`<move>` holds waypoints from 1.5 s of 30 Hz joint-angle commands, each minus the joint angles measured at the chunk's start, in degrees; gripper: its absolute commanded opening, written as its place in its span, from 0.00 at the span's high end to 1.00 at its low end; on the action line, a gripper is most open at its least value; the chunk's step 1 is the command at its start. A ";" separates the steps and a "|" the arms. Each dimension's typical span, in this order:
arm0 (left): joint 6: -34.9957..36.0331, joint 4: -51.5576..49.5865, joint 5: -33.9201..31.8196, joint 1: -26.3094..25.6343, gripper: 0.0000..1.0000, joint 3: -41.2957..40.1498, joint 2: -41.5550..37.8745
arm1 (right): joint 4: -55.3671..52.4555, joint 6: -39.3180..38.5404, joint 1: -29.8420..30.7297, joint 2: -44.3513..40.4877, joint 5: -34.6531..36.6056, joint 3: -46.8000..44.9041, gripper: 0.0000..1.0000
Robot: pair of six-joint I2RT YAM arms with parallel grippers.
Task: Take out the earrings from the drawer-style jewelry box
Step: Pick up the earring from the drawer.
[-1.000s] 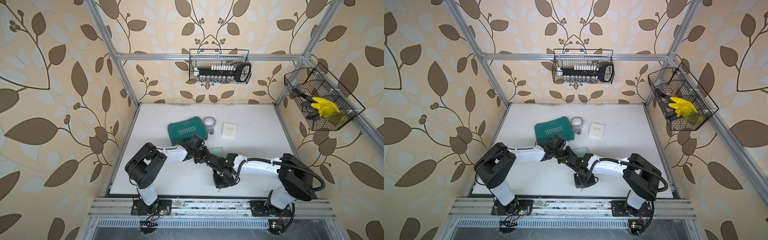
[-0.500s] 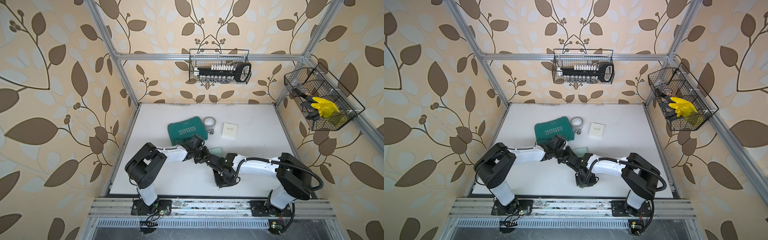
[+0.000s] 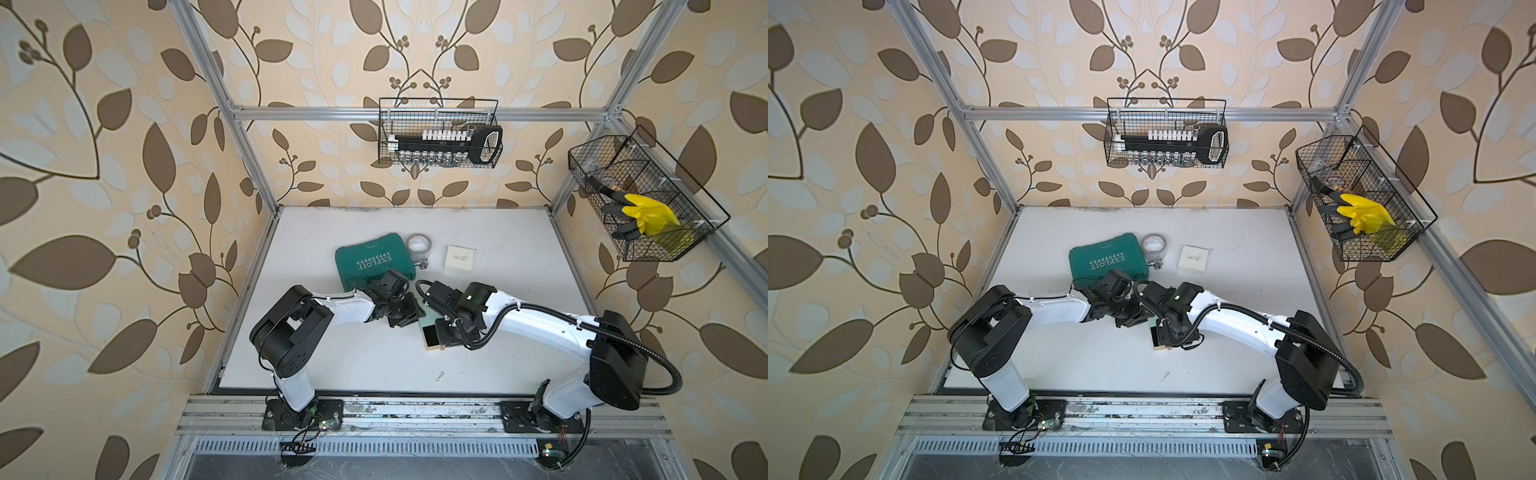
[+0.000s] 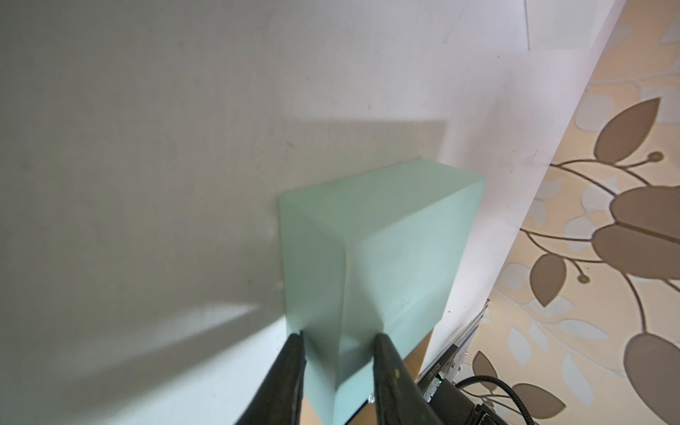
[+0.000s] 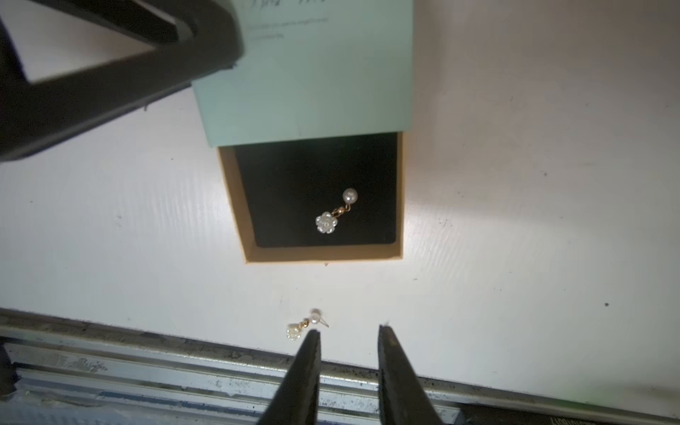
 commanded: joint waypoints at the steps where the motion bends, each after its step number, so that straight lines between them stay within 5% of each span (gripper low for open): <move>1: 0.67 -0.73 0.48 -0.50 0.67 -1.11 -1.18 | -1.23 -1.69 -0.86 3.15 0.77 2.09 0.75; 12: 0.40 -0.39 0.03 -0.54 0.67 -2.01 -1.64 | 5.31 0.89 -5.78 8.08 -4.33 1.83 0.75; 45: 0.14 -0.38 -0.02 -1.10 0.67 -1.84 -1.61 | 7.64 2.34 -7.19 13.54 -5.52 2.53 0.80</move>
